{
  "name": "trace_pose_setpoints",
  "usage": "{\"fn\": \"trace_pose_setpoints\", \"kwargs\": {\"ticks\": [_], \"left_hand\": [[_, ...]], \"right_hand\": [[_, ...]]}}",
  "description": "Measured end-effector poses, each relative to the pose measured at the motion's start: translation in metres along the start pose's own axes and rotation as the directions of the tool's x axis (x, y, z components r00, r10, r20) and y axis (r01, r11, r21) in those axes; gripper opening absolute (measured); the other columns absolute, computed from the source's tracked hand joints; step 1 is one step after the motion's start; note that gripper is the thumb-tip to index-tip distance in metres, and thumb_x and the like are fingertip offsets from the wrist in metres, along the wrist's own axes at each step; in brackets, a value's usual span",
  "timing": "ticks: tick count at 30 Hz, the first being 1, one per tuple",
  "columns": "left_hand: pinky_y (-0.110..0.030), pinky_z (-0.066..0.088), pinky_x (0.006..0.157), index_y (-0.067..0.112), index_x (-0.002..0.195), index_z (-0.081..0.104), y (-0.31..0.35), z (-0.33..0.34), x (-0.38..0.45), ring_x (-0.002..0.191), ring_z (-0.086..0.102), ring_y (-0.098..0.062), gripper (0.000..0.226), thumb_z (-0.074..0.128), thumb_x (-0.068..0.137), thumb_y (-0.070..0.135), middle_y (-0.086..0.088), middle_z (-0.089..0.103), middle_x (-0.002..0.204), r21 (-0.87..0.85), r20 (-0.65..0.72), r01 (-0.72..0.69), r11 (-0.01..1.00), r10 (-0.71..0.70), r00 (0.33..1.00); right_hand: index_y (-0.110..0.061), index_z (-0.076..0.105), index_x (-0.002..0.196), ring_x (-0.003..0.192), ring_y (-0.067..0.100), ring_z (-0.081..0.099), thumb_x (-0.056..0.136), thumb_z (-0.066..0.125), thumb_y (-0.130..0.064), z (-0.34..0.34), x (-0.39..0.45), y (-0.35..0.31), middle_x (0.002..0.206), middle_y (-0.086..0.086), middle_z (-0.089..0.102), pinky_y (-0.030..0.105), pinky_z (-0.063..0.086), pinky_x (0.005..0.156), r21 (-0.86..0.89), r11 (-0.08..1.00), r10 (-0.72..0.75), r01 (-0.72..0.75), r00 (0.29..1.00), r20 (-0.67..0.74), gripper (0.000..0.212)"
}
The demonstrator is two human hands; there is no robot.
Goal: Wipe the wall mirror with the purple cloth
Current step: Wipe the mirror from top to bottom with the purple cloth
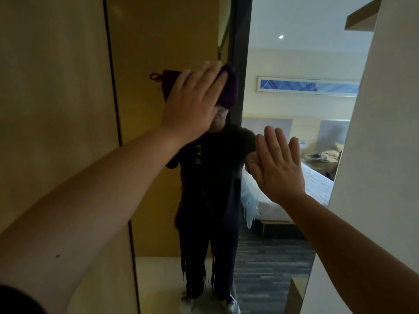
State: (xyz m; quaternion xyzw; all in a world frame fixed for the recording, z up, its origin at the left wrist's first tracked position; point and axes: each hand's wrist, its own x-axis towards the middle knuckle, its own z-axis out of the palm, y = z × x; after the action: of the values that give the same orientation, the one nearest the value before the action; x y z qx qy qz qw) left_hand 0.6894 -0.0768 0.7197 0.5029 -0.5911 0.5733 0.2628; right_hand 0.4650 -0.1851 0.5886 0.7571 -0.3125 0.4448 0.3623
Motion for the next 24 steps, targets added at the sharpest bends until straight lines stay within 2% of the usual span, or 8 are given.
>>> {"fn": "trace_pose_setpoints", "kwargs": {"ticks": [3, 8, 11, 14, 16, 20, 22, 24], "left_hand": [[-0.052, 0.018, 0.121, 0.008, 0.153, 0.032, 0.021, 0.02, -0.042, 0.149, 0.025, -0.033, 0.064, 0.044, 0.1, 0.042, -0.015, 0.027, 0.161, 0.032, 0.044, -0.024, 0.999, 0.023, 0.999], [-0.056, 0.027, 0.117, 0.005, 0.15, 0.036, 0.063, 0.045, -0.164, 0.147, 0.029, -0.035, 0.058, 0.044, 0.101, 0.036, -0.017, 0.035, 0.157, -0.016, 0.04, -0.169, 0.985, 0.17, 0.985], [-0.053, 0.013, 0.122, 0.009, 0.155, 0.027, 0.096, 0.061, -0.259, 0.151, 0.017, -0.031, 0.062, 0.041, 0.101, 0.035, -0.012, 0.029, 0.16, 0.005, 0.156, -0.258, 0.966, 0.254, 0.954], [-0.048, 0.012, 0.123, 0.015, 0.152, 0.034, 0.117, 0.066, -0.311, 0.151, 0.019, -0.027, 0.051, 0.038, 0.102, 0.026, -0.005, 0.03, 0.159, -0.01, 0.198, -0.251, 0.968, 0.248, 0.948], [-0.045, 0.02, 0.121, 0.017, 0.15, 0.039, 0.121, 0.062, -0.315, 0.147, 0.029, -0.026, 0.046, 0.035, 0.104, 0.021, -0.004, 0.034, 0.157, -0.056, 0.199, -0.213, 0.975, 0.22, 0.955], [-0.043, 0.047, 0.096, 0.015, 0.141, 0.049, 0.114, 0.043, -0.286, 0.121, 0.055, -0.026, 0.039, 0.044, 0.102, 0.014, -0.005, 0.048, 0.145, -0.228, 0.183, -0.192, 0.955, 0.236, 0.954], [-0.048, 0.051, 0.087, 0.011, 0.138, 0.05, 0.11, 0.033, -0.252, 0.114, 0.057, -0.03, 0.039, 0.047, 0.099, 0.007, -0.008, 0.051, 0.139, -0.302, 0.118, -0.118, 0.946, 0.16, 0.98], [-0.05, 0.05, 0.086, 0.009, 0.136, 0.05, 0.104, 0.024, -0.2, 0.111, 0.056, -0.034, 0.037, 0.044, 0.1, 0.003, -0.012, 0.055, 0.136, -0.32, 0.019, -0.027, 0.947, 0.034, 0.999]], "right_hand": [[-0.009, 0.025, 0.155, 0.152, 0.032, 0.007, 0.102, 0.039, -0.045, 0.008, -0.001, 0.003, 0.163, 0.014, 0.015, 0.057, 0.006, 0.122, 0.02, 1.0, -0.017, 0.018, 0.998, -0.056, 0.066], [-0.009, 0.029, 0.154, 0.152, 0.03, 0.006, 0.103, 0.041, -0.045, 0.012, -0.001, 0.002, 0.162, 0.014, 0.017, 0.057, 0.008, 0.121, 0.052, 0.999, -0.001, 0.005, 0.996, -0.09, 0.064], [-0.009, 0.029, 0.154, 0.152, 0.031, 0.007, 0.103, 0.041, -0.045, 0.013, -0.001, 0.002, 0.162, 0.014, 0.017, 0.058, 0.009, 0.121, 0.048, 0.999, -0.002, 0.007, 0.995, -0.1, 0.064], [-0.009, 0.028, 0.154, 0.152, 0.03, 0.005, 0.104, 0.039, -0.044, 0.009, 0.0, 0.001, 0.163, 0.014, 0.018, 0.056, 0.006, 0.122, 0.058, 0.998, 0.012, -0.008, 0.998, -0.062, 0.063], [-0.009, 0.028, 0.155, 0.152, 0.03, 0.005, 0.104, 0.041, -0.041, 0.004, 0.0, 0.002, 0.163, 0.015, 0.018, 0.055, 0.004, 0.123, 0.087, 0.996, 0.001, 0.002, 0.999, -0.034, 0.061], [-0.008, 0.022, 0.156, 0.153, 0.03, 0.002, 0.104, 0.047, -0.038, -0.008, -0.018, 0.025, 0.165, 0.013, 0.01, 0.053, 0.003, 0.123, 0.113, 0.994, 0.007, -0.009, 1.0, 0.015, 0.065], [-0.009, 0.017, 0.157, 0.153, 0.029, -0.004, 0.104, 0.044, -0.041, -0.012, -0.032, 0.045, 0.166, 0.012, 0.004, 0.055, 0.001, 0.123, 0.07, 0.995, 0.068, -0.072, 0.996, 0.065, 0.068], [-0.011, 0.017, 0.157, 0.153, 0.029, -0.006, 0.104, 0.04, -0.044, -0.014, -0.04, 0.061, 0.166, 0.012, 0.005, 0.057, 0.001, 0.122, 0.02, 0.995, 0.091, -0.094, 0.99, 0.112, 0.067]]}}
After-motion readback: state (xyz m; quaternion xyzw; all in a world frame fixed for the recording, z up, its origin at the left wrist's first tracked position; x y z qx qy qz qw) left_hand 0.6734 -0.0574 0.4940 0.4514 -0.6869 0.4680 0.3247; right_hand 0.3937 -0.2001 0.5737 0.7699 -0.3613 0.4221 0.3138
